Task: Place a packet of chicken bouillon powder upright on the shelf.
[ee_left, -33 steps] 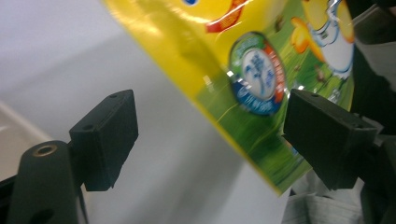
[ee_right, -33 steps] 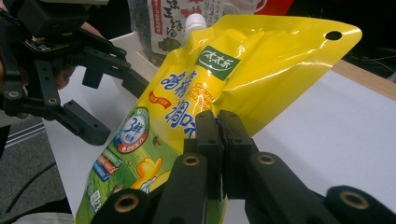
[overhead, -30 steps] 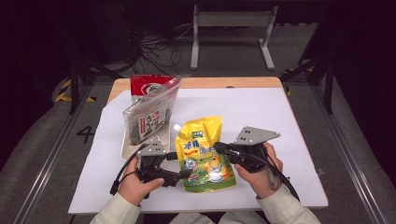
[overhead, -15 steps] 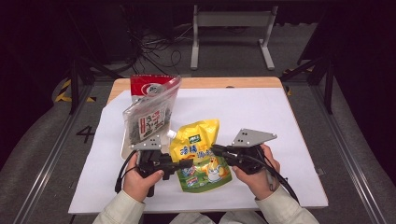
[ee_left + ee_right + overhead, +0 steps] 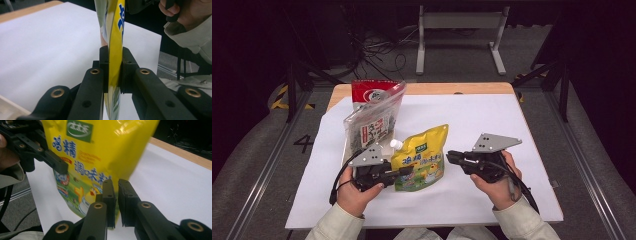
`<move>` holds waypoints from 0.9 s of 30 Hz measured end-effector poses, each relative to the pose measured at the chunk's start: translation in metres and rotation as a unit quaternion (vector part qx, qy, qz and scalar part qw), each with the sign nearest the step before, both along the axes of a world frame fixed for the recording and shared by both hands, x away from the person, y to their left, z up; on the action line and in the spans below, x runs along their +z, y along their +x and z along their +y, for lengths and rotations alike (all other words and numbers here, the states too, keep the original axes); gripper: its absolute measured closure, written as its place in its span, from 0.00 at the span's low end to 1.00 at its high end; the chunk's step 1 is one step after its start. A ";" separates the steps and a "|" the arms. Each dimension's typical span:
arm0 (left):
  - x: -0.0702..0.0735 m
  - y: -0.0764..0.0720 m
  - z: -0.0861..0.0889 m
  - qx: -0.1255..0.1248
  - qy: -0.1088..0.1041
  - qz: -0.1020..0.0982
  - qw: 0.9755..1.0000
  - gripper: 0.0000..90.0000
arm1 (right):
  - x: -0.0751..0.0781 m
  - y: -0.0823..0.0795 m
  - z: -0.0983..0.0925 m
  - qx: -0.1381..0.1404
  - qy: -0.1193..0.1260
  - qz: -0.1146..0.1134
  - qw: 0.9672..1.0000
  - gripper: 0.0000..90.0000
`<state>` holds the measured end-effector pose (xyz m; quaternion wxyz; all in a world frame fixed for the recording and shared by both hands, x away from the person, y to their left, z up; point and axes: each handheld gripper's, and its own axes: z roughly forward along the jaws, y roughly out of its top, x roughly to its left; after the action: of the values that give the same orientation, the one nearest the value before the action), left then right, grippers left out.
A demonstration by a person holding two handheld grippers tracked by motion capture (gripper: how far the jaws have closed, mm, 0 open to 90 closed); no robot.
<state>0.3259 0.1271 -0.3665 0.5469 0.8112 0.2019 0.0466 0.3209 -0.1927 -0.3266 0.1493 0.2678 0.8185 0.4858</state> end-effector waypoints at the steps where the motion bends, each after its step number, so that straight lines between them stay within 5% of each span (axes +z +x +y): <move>1: 0.004 0.000 0.002 -0.003 0.001 -0.006 1.000 0.92 | 0.001 0.000 -0.003 -0.001 0.002 0.002 1.000 0.92; 11: 0.029 0.005 0.034 -0.035 0.015 -0.049 0.998 0.92 | 0.002 0.007 -0.021 -0.016 0.009 0.012 1.000 0.86; 19: 0.034 0.011 0.059 0.001 0.011 -0.065 0.998 0.92 | 0.001 0.013 -0.035 -0.028 0.011 0.019 0.999 0.83; 27: 0.038 0.014 0.085 0.042 0.002 -0.094 0.995 0.92 | 0.000 0.016 -0.052 -0.044 0.017 0.022 0.999 0.80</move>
<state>0.3398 0.2124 -0.3283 0.5592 0.7953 0.1829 0.1460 0.3368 -0.2442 -0.3264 0.1481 0.3167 0.8007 0.4866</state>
